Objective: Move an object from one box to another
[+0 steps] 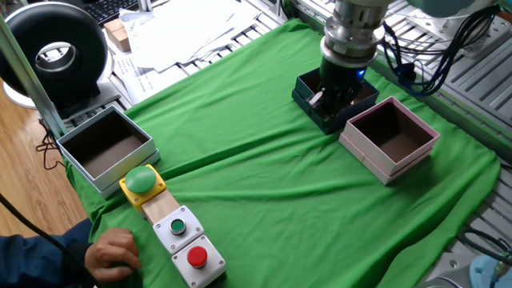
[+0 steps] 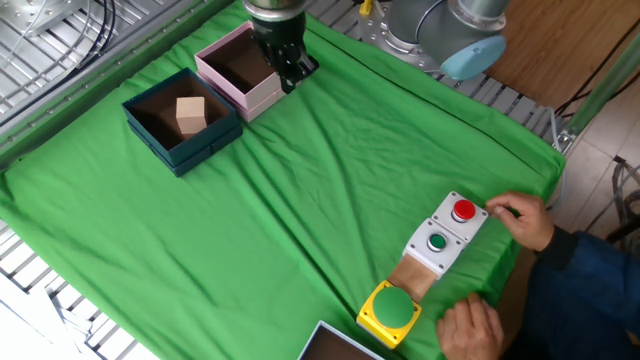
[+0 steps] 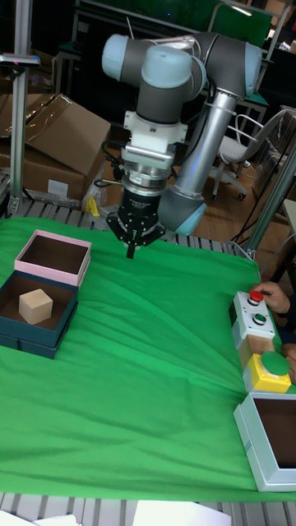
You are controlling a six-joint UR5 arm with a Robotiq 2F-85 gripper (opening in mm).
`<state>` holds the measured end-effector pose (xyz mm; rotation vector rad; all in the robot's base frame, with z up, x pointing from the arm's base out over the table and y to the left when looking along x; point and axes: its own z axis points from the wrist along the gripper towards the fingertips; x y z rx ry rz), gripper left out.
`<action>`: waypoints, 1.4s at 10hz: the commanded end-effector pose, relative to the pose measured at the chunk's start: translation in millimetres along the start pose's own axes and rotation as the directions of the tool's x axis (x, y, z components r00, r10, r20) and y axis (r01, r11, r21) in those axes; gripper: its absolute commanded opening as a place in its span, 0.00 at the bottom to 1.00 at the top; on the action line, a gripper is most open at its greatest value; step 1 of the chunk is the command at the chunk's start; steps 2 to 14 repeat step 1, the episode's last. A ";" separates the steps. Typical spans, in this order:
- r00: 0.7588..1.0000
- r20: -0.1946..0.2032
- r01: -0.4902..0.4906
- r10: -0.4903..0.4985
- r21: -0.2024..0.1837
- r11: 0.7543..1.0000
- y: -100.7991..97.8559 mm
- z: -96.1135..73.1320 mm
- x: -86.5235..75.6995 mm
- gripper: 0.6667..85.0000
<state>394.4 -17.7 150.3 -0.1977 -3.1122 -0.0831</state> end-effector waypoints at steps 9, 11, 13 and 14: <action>1.000 0.010 -0.008 0.008 -0.022 1.000 14.5 1.7 -3.1 0.01; 1.000 0.010 -0.008 0.008 -0.022 1.000 14.5 1.7 -3.1 0.01; 1.000 0.010 -0.008 0.008 -0.022 1.000 14.5 1.7 -3.1 0.01; 1.000 0.010 -0.008 0.008 -0.022 1.000 14.5 1.7 -3.1 0.01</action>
